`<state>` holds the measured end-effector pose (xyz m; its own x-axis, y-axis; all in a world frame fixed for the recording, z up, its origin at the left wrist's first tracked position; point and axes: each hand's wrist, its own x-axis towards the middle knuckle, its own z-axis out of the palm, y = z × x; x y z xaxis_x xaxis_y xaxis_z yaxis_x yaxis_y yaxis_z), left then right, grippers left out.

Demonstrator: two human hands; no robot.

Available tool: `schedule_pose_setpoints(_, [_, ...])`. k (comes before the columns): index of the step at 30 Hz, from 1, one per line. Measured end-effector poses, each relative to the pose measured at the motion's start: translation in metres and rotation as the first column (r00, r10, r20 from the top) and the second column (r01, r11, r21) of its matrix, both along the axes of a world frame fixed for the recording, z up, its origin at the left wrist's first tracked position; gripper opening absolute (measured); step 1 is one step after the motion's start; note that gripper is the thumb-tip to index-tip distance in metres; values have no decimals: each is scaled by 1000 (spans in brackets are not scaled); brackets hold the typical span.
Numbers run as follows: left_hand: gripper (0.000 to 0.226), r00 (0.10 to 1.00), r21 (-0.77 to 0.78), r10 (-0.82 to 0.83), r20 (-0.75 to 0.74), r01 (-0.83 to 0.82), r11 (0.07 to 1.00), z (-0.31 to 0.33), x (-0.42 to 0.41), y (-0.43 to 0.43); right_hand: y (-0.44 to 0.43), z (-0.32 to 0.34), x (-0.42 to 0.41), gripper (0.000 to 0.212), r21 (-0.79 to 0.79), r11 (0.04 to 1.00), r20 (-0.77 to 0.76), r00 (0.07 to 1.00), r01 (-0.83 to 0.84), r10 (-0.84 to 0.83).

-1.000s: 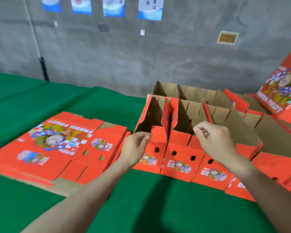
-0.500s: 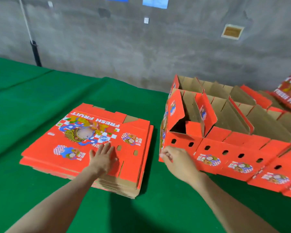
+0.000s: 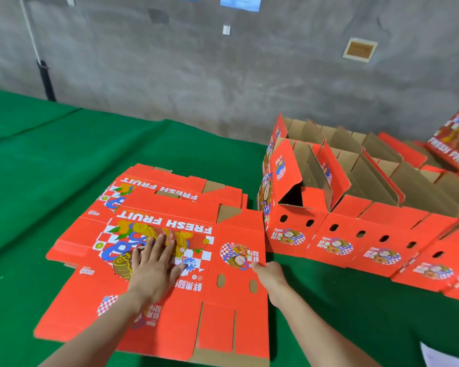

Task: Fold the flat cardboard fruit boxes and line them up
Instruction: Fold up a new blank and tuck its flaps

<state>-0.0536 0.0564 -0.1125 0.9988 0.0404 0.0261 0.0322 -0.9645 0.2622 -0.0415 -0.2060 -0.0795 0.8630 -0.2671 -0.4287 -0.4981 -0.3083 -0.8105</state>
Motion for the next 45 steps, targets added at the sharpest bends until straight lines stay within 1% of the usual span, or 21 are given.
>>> schedule_pose_setpoints(2, [127, 990, -154, 50, 129, -30, 988, 8, -5, 2, 8, 8, 1, 18, 43, 993, 105, 987, 114, -118])
schedule_pose_setpoints(3, [121, 978, -218, 90, 187, -48, 975, 14, -7, 4, 11, 15, 1, 12, 82, 987, 159, 976, 134, -146])
schedule_pose_setpoints(5, [105, 939, -318, 230, 254, -144, 937, 28, -6, 10, 15, 33, 0, 4, 150, 984, 271, 953, 98, -136])
schedule_pose_setpoints(9, [89, 812, -407, 426, 399, -260, 876, 64, -1, 30, 3, 72, -13, 9, 188, 982, 522, 849, -21, -82])
schedule_pose_setpoints(11, [79, 761, -475, 503, 410, -293, 830, 82, 3, 38, -16, 88, -25, 14, 180, 983, 613, 786, -30, -88])
schedule_pose_setpoints(13, [64, 753, -603, 522, 400, -213, 769, 99, 7, 39, -46, 98, -40, 15, 198, 980, 673, 731, -30, -114])
schedule_pose_setpoints(14, [49, 768, -673, 505, 393, -135, 727, 106, 8, 39, -61, 100, -47, 13, 212, 977, 684, 719, -29, -127])
schedule_pose_setpoints(16, [17, 830, -796, 435, 351, 20, 605, 123, 6, 28, -95, 104, -64, 13, 237, 971, 679, 718, -18, -152])
schedule_pose_setpoints(17, [12, 863, -851, 391, 320, 81, 518, 128, 5, 21, -111, 106, -73, 13, 236, 972, 671, 723, 3, -165])
schedule_pose_setpoints(19, [17, 927, -943, 289, 240, 152, 296, 139, 2, 3, -140, 105, -88, 13, 188, 978, 648, 737, 87, -190])
schedule_pose_setpoints(20, [14, 960, -972, 209, 187, 150, 178, 142, 0, -7, -155, 103, -95, 12, 144, 982, 639, 746, 126, -189])
schedule_pose_setpoints(21, [11, 981, -987, 131, 144, 133, 90, 145, -2, -17, -168, 102, -102, 11, 85, 985, 629, 759, 147, -167])
schedule_pose_setpoints(23, [13, 992, -992, 31, 126, 126, -4, 151, -10, -40, -189, 103, -115, 12, -34, 983, 619, 776, 180, -121])
schedule_pose_setpoints(25, [15, 985, -985, 4, 171, 171, -22, 154, -19, -64, -202, 110, -125, 30, -146, 952, 640, 760, 268, -116])
schedule_pose_setpoints(27, [19, 976, -977, -33, 215, 215, -9, 156, -30, -85, -208, 123, -132, 52, -350, 846, 717, 696, 401, -33])
schedule_pose_setpoints(29, [22, 967, -968, -48, 249, 250, 7, 157, -42, -102, -209, 139, -137, 52, -430, 781, 768, 638, 453, 53])
schedule_pose_setpoints(32, [20, 955, -955, -20, 294, 293, -52, 160, -58, -119, -211, 158, -146, 48, -498, 728, 811, 550, 471, 199])
schedule_pose_setpoints(35, [24, 939, -937, -14, 344, 343, -67, 167, -72, -131, -215, 170, -152, 45, -559, 724, 798, 500, 404, 337])
schedule_pose_setpoints(37, [25, 927, -926, -30, 375, 373, -48, 173, -82, -143, -217, 175, -154, 43, -586, 720, 774, 520, 370, 363])
schedule_pose_setpoints(41, [18, 923, -925, -58, 380, 380, -15, 180, -95, -171, -225, 181, -152, 35, -666, 705, 656, 641, 244, 398])
schedule_pose_setpoints(45, [14, 927, -928, -47, 373, 371, -36, 175, -102, -187, -241, 185, -156, 30, -621, 773, 585, 731, 126, 351])
